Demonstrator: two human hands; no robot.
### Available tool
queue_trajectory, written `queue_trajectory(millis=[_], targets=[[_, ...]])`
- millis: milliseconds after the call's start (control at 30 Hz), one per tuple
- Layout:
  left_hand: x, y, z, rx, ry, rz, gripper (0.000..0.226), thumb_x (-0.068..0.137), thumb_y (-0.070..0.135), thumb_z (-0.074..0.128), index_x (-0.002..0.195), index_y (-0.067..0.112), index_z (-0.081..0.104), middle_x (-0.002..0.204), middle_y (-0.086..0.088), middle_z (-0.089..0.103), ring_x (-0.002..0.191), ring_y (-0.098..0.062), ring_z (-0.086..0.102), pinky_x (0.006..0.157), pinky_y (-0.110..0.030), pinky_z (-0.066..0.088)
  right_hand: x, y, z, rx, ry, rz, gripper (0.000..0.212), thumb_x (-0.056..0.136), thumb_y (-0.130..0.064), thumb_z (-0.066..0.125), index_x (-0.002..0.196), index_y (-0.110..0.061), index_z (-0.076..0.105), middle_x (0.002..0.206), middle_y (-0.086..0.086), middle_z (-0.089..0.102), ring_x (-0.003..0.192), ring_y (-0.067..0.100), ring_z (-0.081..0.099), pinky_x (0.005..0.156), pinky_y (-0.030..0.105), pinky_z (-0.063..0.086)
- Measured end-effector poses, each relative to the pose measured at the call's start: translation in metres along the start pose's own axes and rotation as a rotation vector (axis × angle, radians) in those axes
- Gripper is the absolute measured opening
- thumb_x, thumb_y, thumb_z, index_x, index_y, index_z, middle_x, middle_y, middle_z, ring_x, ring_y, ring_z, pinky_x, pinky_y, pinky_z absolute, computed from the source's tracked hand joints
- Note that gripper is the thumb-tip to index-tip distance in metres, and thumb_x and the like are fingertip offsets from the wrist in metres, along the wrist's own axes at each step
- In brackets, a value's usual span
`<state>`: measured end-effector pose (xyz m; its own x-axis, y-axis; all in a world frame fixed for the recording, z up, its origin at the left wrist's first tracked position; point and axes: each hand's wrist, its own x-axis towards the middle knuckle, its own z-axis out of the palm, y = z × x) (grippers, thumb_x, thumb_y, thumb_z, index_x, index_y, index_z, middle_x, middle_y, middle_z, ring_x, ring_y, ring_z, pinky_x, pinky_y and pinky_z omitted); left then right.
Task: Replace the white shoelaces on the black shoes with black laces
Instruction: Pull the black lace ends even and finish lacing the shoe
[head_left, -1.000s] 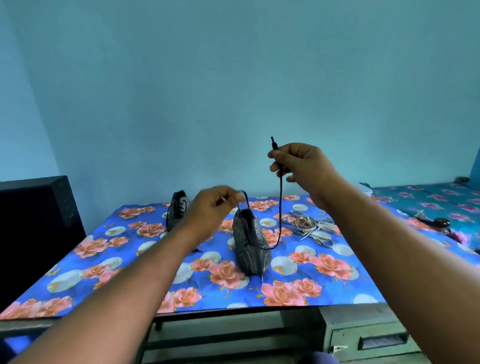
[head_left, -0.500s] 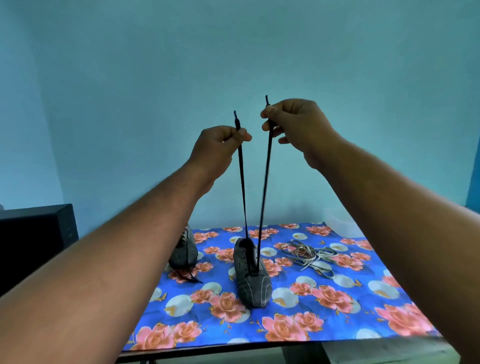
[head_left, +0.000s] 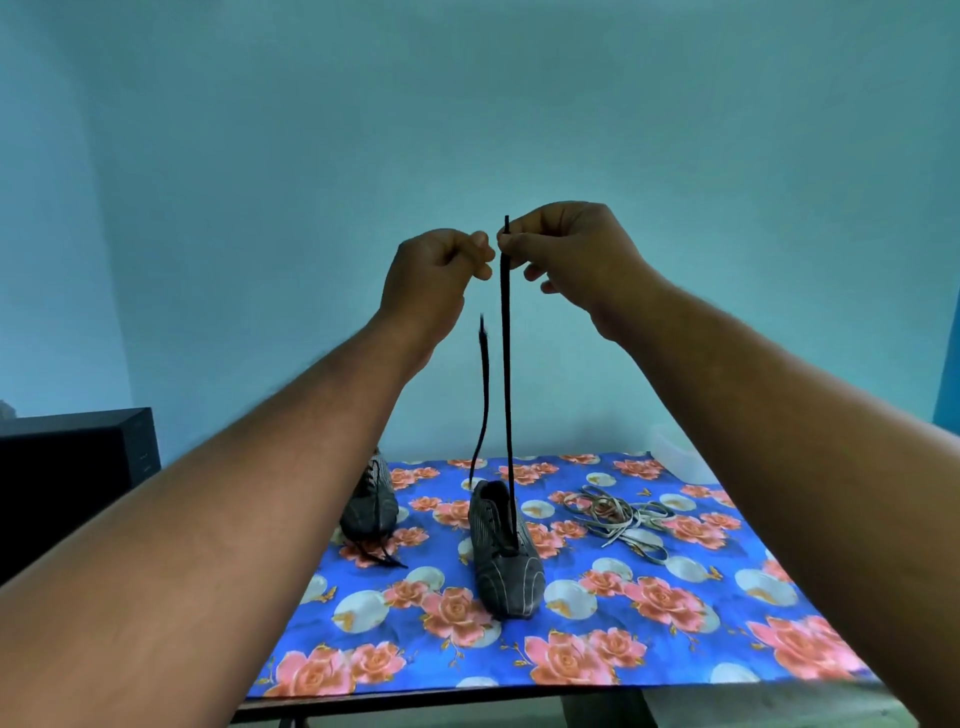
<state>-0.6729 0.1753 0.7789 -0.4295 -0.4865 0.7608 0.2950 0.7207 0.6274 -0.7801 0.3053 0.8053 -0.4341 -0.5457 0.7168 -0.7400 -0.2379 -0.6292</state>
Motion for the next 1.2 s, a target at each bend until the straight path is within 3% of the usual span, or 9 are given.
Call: queue_trajectory(millis=[200, 367, 433, 600, 733, 867, 1000, 1067, 1200], targets=[[-0.023, -0.014, 0.004, 0.054, -0.126, -0.056, 0.027, 0.102, 0.038, 0.059, 0.087, 0.02, 0.072, 0.082, 0.002, 0.07, 0.066, -0.001, 0.057, 0.069, -0.021, 0.047, -0.012, 0.009, -0.001, 0.045, -0.003, 0.043, 0.016, 0.093, -0.027, 0.071, 0.092, -0.012, 0.072, 0.089, 0.002, 0.077, 0.075, 0.01, 0.066, 0.071, 0.031, 0.055], [-0.068, -0.081, 0.02, 0.119, -0.226, -0.204, 0.039, 0.087, 0.049, 0.068, 0.076, 0.012, 0.07, 0.075, -0.012, 0.07, 0.061, -0.016, 0.052, 0.067, -0.032, 0.043, -0.04, 0.065, 0.012, 0.162, -0.063, 0.22, 0.011, 0.099, -0.025, 0.063, 0.09, -0.019, 0.061, 0.092, 0.006, 0.079, 0.081, 0.017, 0.07, 0.075, 0.036, 0.052], [-0.095, -0.117, 0.028, 0.228, -0.301, -0.255, 0.036, 0.093, 0.045, 0.069, 0.076, 0.013, 0.067, 0.07, -0.007, 0.067, 0.06, -0.015, 0.051, 0.064, -0.031, 0.044, -0.055, 0.096, 0.019, 0.206, -0.058, 0.304, 0.013, 0.101, -0.023, 0.061, 0.088, -0.019, 0.058, 0.089, 0.006, 0.078, 0.079, 0.02, 0.07, 0.073, 0.034, 0.051], [-0.169, -0.208, 0.045, 0.472, -0.453, -0.378, 0.025, 0.098, 0.04, 0.064, 0.081, 0.023, 0.06, 0.079, 0.007, 0.064, 0.077, -0.016, 0.059, 0.077, -0.039, 0.049, -0.092, 0.176, 0.04, 0.274, -0.046, 0.454, 0.01, 0.103, -0.017, 0.057, 0.093, -0.014, 0.056, 0.069, 0.004, 0.07, 0.062, 0.018, 0.066, 0.06, 0.027, 0.051], [-0.204, -0.248, 0.062, 0.521, -0.449, -0.4, 0.016, 0.098, 0.043, 0.061, 0.098, 0.027, 0.061, 0.099, 0.011, 0.063, 0.093, -0.015, 0.06, 0.086, -0.038, 0.051, -0.121, 0.237, 0.062, 0.129, -0.073, 0.511, 0.015, 0.103, -0.021, 0.057, 0.089, -0.017, 0.056, 0.067, 0.007, 0.05, 0.049, 0.019, 0.048, 0.056, 0.031, 0.044], [-0.212, -0.268, 0.076, 0.455, -0.408, -0.487, 0.012, 0.1, 0.044, 0.057, 0.097, 0.033, 0.056, 0.096, 0.01, 0.064, 0.074, -0.021, 0.062, 0.072, -0.04, 0.055, -0.146, 0.275, 0.089, -0.198, -0.248, 0.425, 0.018, 0.099, -0.037, 0.061, 0.092, -0.022, 0.056, 0.057, -0.006, 0.05, 0.044, 0.009, 0.041, 0.05, 0.029, 0.033], [-0.211, -0.275, 0.079, 0.282, -0.306, -0.446, 0.017, 0.104, 0.025, 0.055, 0.1, 0.03, 0.07, 0.1, 0.009, 0.069, 0.097, -0.008, 0.063, 0.079, -0.019, 0.045, -0.165, 0.291, 0.108, -0.429, -0.45, 0.381, 0.038, 0.086, -0.057, 0.07, 0.098, -0.025, 0.054, 0.073, -0.008, 0.058, 0.066, 0.014, 0.056, 0.057, 0.035, 0.043], [-0.211, -0.274, 0.077, 0.176, -0.323, -0.406, 0.033, 0.102, 0.01, 0.057, 0.098, 0.04, 0.071, 0.104, 0.015, 0.065, 0.102, 0.006, 0.058, 0.086, -0.006, 0.04, -0.171, 0.298, 0.111, -0.448, -0.452, 0.381, 0.041, 0.083, -0.061, 0.072, 0.099, -0.028, 0.055, 0.08, -0.008, 0.062, 0.074, 0.017, 0.06, 0.064, 0.037, 0.048], [-0.215, -0.28, 0.074, 0.019, -0.35, -0.43, 0.052, 0.098, -0.006, 0.055, 0.119, 0.04, 0.064, 0.105, 0.017, 0.068, 0.1, 0.01, 0.06, 0.088, -0.007, 0.043, -0.177, 0.303, 0.111, -0.36, -0.38, 0.412, 0.041, 0.076, -0.058, 0.08, 0.095, -0.028, 0.06, 0.077, -0.013, 0.061, 0.068, 0.004, 0.057, 0.057, 0.024, 0.042]])
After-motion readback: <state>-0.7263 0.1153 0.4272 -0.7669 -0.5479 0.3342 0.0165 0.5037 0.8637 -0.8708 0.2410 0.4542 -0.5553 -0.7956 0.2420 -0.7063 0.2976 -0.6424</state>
